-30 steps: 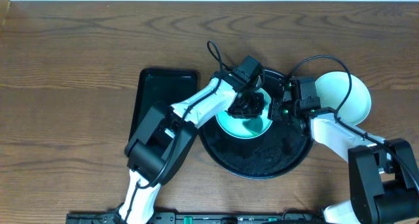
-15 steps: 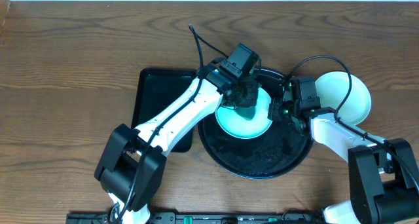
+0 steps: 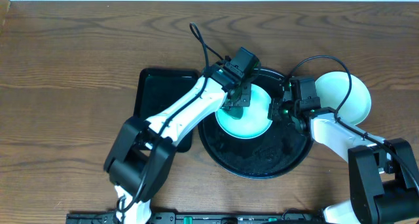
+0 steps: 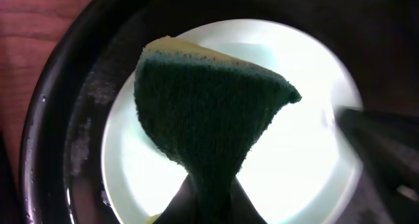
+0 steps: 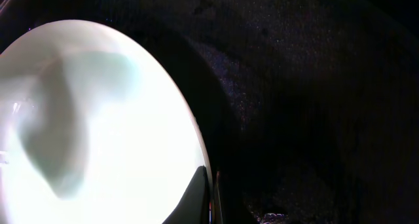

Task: Clean dirty plates on tray and stack at the side
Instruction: 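Continue wiping the plate with the sponge while right gripper holds rim, then carry the sponge back and lower it into the black tray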

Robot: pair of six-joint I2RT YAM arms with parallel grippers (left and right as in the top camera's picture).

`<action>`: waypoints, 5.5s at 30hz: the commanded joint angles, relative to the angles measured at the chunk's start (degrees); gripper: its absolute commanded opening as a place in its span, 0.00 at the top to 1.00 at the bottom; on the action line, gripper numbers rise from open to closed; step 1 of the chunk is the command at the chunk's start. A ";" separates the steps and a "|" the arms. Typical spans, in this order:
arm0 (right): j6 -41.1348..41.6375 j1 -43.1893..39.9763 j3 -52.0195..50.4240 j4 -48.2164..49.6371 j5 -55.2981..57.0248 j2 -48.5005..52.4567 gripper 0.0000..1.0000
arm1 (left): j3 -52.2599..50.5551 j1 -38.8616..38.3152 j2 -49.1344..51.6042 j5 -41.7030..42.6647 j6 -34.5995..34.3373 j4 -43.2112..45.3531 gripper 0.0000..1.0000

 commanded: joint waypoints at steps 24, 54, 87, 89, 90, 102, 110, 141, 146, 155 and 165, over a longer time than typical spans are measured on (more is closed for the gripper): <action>0.61 0.55 -0.15 0.26 -1.33 0.17 0.99 | -0.85 0.46 6.71 -6.69 -3.45 -1.16 0.92; 0.61 0.55 -0.15 0.26 -1.33 0.17 0.99 | -0.85 0.39 13.66 24.76 -3.43 -0.98 0.92; 0.61 0.55 -0.15 0.31 -1.31 0.17 0.99 | -0.61 8.41 -2.47 28.92 -2.10 5.35 0.92; 0.59 0.55 -0.15 0.31 -1.31 0.17 0.99 | -0.61 10.71 -5.49 26.86 -2.10 3.72 0.92; 0.59 0.55 -0.15 0.33 -1.29 0.17 0.99 | -0.61 11.65 -6.64 25.88 -2.05 2.75 0.92; 0.61 0.55 -0.15 0.48 -1.31 0.17 0.99 | -1.07 28.59 -13.73 4.02 6.71 -20.24 0.92; 0.61 0.55 -0.15 0.50 -1.31 0.15 0.99 | -7.96 31.21 -13.49 1.14 9.53 -20.41 0.92; 0.61 0.55 -0.15 0.46 -1.33 0.17 0.99 | -25.51 31.21 -13.46 -2.05 11.26 -1.95 0.91; 0.59 0.55 -0.15 0.46 -1.33 0.17 0.99 | -25.62 31.21 -13.46 -2.03 11.23 -1.27 0.77; 0.61 0.55 -0.15 0.68 -1.33 0.15 0.99 | -24.81 31.21 -13.66 -2.01 11.23 -0.44 0.64; 0.61 0.55 -0.15 0.90 -1.33 0.15 0.99 | -20.09 31.21 -20.85 -2.08 11.26 -0.68 0.52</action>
